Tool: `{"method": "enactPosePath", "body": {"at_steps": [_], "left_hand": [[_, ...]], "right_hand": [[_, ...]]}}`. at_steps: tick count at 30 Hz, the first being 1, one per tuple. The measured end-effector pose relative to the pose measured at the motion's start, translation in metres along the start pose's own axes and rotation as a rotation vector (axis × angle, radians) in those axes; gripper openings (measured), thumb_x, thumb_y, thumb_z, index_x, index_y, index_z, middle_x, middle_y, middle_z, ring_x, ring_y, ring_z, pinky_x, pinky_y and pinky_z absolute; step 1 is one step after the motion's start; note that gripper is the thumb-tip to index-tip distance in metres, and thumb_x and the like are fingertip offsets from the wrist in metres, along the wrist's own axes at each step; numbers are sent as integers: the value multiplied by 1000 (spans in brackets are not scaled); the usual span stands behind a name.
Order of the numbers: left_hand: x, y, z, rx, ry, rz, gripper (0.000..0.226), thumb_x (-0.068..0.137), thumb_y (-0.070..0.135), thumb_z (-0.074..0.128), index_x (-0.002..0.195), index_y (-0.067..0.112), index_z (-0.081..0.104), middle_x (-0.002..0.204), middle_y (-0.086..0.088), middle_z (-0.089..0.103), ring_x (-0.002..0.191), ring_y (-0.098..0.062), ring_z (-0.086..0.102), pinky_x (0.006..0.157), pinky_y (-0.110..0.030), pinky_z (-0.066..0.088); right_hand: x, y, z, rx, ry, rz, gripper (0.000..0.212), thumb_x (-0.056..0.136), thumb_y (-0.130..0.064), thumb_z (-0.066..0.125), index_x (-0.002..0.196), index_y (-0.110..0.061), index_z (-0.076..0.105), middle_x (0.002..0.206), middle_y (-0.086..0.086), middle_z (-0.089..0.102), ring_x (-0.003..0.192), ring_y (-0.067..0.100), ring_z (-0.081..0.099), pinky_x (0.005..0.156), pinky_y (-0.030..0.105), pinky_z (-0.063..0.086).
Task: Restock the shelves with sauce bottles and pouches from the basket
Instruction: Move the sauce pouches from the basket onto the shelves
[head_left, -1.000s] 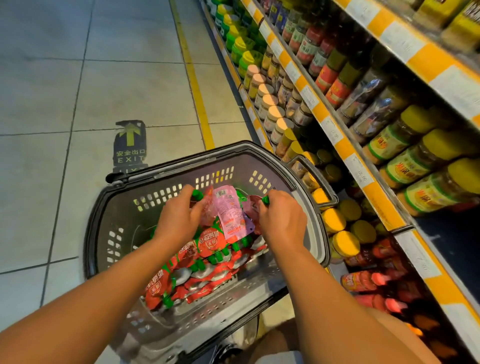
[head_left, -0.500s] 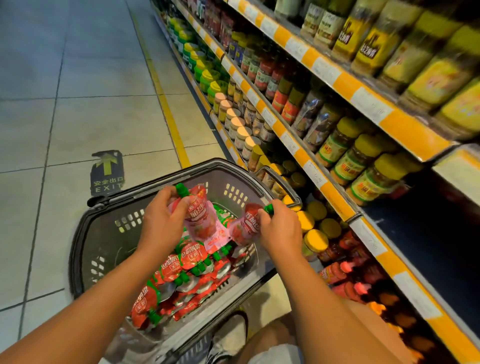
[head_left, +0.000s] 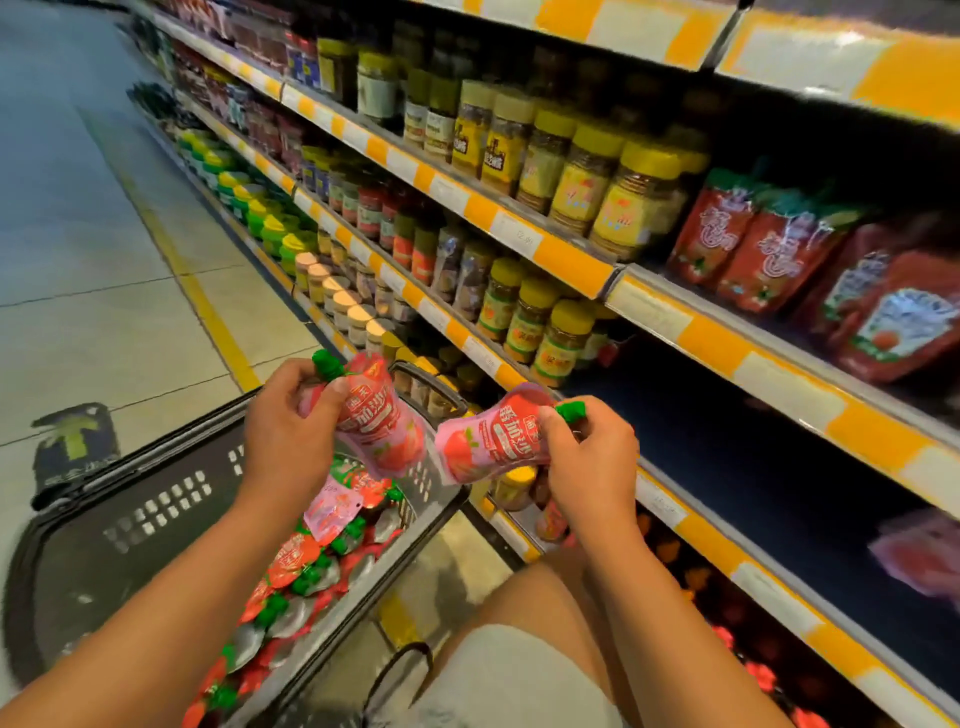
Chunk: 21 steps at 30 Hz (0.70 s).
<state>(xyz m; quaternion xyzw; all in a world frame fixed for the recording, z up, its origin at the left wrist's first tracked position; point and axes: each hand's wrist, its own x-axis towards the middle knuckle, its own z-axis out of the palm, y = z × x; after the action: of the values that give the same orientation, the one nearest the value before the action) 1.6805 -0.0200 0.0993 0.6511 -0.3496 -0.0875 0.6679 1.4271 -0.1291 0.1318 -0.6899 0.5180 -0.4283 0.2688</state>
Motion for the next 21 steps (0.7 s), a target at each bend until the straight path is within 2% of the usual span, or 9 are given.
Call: {"method": "enactPosePath", "body": {"at_steps": [4,7,8,11,12,14,16,18,21], "left_hand": [[-12,39,30,-54,-52,77,16,96,35,72,93,49,64,88,18,72,76,6,66,65,-22,52],[-23,62,57,-131,-119,60,8,94,37,73,98,36,67,88,4,75,83,-8,72,72,-31,59],[-27,70,67,-155,-139,57,8,93,37,74,98,37,67,89,4,75,83,-9,72,71,-31,60],[-44,99,98,-266,-200,70,13,92,34,74,93,46,69,81,15,73,72,3,67,61,-20,56],[-51,106,109,-308,-233,47,9,91,37,74,96,43,69,82,13,72,74,0,67,62,-24,56],[-64,118,131,-361,-303,-14,21,88,43,76,105,34,67,87,4,72,80,-12,69,65,-34,57],[-80,130,156,-408,-366,-62,20,92,37,76,109,36,67,88,4,74,83,-13,73,62,-32,59],[-101,142,179,-411,-434,-55,17,94,32,74,100,47,67,87,8,75,81,-8,74,62,-30,61],[-134,154,211,-388,-544,-68,13,89,39,73,96,47,66,90,6,73,84,-11,71,68,-39,63]], "right_hand": [[-2,6,-77,47,150,-41,17,94,-28,71,79,-21,67,72,-7,68,72,0,64,54,9,43],[-4,18,-132,78,263,-40,20,94,-26,72,76,-21,67,69,-6,68,66,4,65,53,13,43],[-5,24,-149,85,302,-32,21,94,-27,73,75,-21,66,69,-6,69,64,4,64,52,13,43],[-11,42,-196,100,402,-14,23,94,-27,73,74,-19,66,69,-4,68,60,3,59,50,13,40],[-14,47,-210,95,428,-11,24,95,-28,73,75,-17,66,69,-3,68,60,5,59,50,15,40],[-22,60,-237,84,478,-8,24,95,-28,72,75,-17,65,69,-2,68,61,9,60,51,23,43],[-31,74,-261,80,527,6,24,95,-29,72,75,-17,65,69,-2,68,62,11,62,52,26,44],[-40,88,-283,68,577,32,25,95,-30,73,75,-17,65,69,-2,68,63,12,63,53,27,45],[-56,112,-313,51,635,66,23,94,-28,73,75,-17,67,70,-2,69,66,15,66,57,31,49]]}}
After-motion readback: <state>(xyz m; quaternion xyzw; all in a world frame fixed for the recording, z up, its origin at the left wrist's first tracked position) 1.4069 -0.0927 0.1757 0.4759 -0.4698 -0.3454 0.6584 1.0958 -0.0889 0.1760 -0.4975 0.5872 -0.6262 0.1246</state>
